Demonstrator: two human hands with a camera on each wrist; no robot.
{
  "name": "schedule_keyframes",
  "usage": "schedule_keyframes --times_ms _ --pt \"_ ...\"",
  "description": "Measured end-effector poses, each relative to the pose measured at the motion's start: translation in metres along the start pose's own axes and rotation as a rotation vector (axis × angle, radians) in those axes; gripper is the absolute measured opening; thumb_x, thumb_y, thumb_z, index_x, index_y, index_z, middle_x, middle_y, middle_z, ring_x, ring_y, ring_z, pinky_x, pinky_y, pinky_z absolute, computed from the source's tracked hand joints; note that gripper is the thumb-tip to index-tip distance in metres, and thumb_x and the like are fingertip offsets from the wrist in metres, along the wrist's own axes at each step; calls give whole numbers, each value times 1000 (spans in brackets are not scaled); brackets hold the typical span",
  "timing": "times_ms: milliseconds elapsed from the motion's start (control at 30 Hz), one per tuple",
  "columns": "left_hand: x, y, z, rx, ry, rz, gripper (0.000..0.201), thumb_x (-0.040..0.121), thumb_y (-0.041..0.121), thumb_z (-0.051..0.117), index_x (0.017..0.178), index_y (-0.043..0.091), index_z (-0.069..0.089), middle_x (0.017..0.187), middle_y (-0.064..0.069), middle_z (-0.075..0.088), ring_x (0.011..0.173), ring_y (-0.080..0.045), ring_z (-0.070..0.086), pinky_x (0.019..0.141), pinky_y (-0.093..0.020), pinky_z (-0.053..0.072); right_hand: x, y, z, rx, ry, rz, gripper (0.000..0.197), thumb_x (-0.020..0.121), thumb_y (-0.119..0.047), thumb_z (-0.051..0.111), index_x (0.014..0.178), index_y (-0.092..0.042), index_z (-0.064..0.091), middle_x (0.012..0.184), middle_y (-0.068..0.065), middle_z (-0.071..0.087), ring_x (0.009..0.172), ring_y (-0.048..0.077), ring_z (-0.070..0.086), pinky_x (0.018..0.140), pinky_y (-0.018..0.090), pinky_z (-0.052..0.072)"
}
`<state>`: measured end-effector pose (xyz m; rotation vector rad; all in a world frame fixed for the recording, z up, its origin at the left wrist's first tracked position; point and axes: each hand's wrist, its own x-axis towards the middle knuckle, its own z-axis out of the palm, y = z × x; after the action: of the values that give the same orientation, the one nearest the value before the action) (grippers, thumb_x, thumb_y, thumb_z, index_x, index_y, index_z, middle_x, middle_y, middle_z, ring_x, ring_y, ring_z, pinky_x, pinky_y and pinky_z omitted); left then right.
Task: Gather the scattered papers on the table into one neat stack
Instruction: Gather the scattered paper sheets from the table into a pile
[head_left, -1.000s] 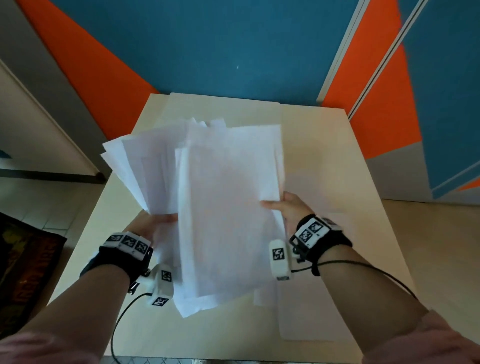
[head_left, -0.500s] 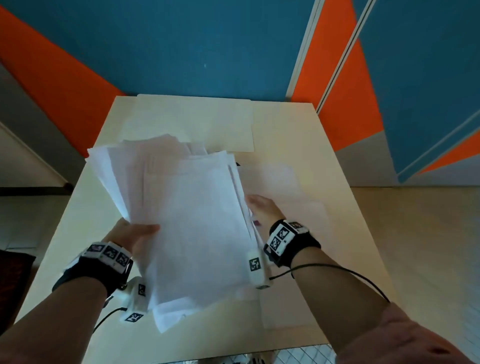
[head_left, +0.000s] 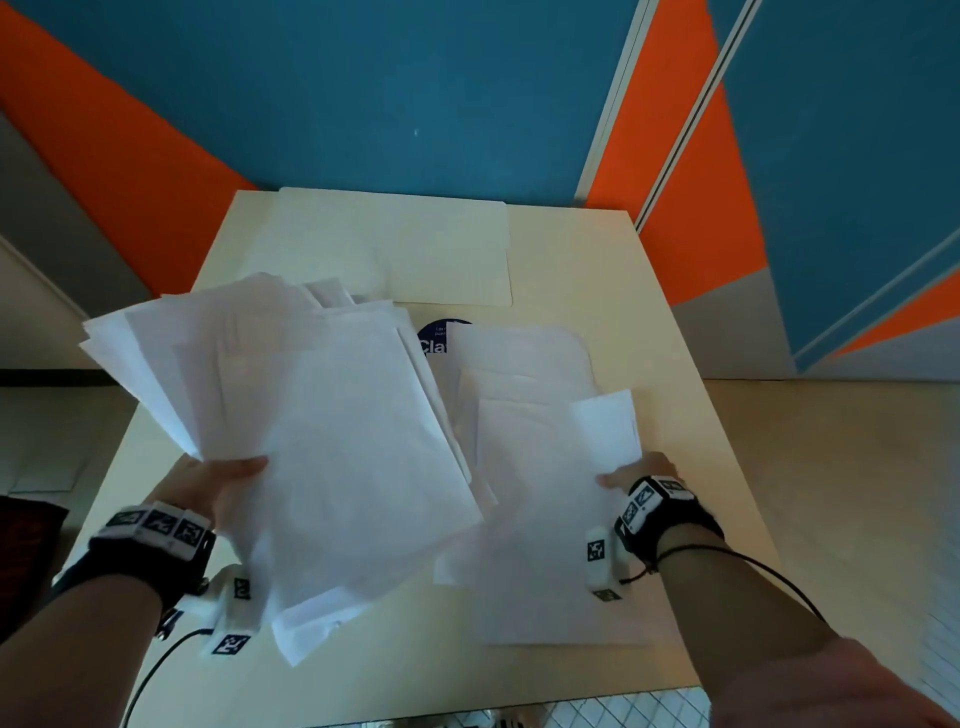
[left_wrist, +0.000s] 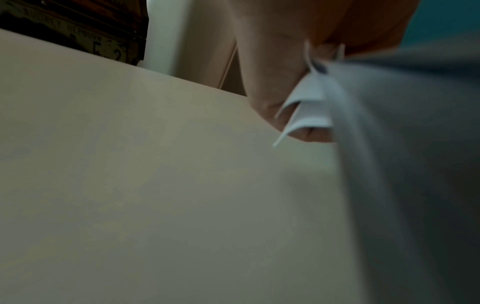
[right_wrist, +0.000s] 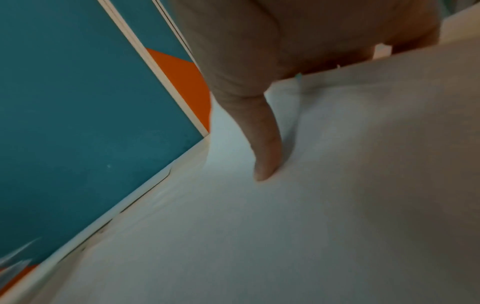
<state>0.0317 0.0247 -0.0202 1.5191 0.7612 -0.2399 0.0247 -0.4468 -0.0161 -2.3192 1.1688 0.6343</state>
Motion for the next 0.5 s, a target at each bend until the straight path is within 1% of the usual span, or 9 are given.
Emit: schedule_keyframes --times_ms 33,67,133,200,300,367,400,467,500 --pt "0 0 -2 7 13 2 28 74 1 70 101 -2 63 74 -15 70 64 -31 66 75 -45 53 -2 -4 1 -28 8 -31 72 65 -34 81 123 -3 51 131 17 50 121 34 47 101 41 42" --pt "-2 1 -3 8 15 3 21 75 0 69 94 0 63 63 -10 71 54 -27 67 69 -43 54 -4 -8 1 -19 14 -73 68 69 -29 79 125 -3 51 132 18 49 120 34 49 100 39 43" --pt "-4 1 -4 -9 21 4 14 76 -1 67 88 3 62 50 -2 69 42 -18 65 55 -34 54 -8 -14 4 42 7 -165 56 74 -14 75 124 1 53 128 20 55 115 35 55 94 36 45" --pt "-4 0 -8 -37 29 10 14 76 -3 66 88 4 61 47 0 67 39 -16 64 46 -31 54 -14 -17 5 90 2 -224 48 76 -7 72 121 1 55 124 19 60 112 34 58 89 32 45" --pt "-4 -1 -14 -46 51 4 15 76 -5 66 87 4 61 45 -1 66 37 -17 62 41 -32 53 -24 -27 -5 246 19 -287 35 78 -5 70 111 4 61 116 20 65 105 34 62 81 28 45" --pt "-5 -3 -18 -40 53 10 15 76 -6 65 86 3 61 45 0 66 39 -17 63 43 -33 55 -30 -35 -22 381 -3 -349 31 79 -5 69 107 8 63 111 20 66 101 34 63 81 31 46" --pt "-6 -3 -20 -35 52 17 16 76 -6 65 88 3 61 46 0 67 42 -20 64 50 -35 55 -33 -38 -33 462 -36 -384 30 79 -3 69 106 8 63 110 19 65 100 33 63 83 32 45" --pt "-5 -4 -24 -38 49 33 19 75 -7 66 92 0 61 47 0 67 54 -25 63 64 -38 53 -40 -45 -56 645 -117 -452 25 74 -1 72 98 2 66 112 21 66 92 28 63 89 36 45" --pt "-5 -4 -25 -41 44 38 21 74 -7 67 93 -1 61 48 -1 68 59 -26 63 67 -39 52 -42 -48 -66 735 -152 -489 26 68 -6 78 91 -4 67 107 18 69 88 25 64 93 39 45"
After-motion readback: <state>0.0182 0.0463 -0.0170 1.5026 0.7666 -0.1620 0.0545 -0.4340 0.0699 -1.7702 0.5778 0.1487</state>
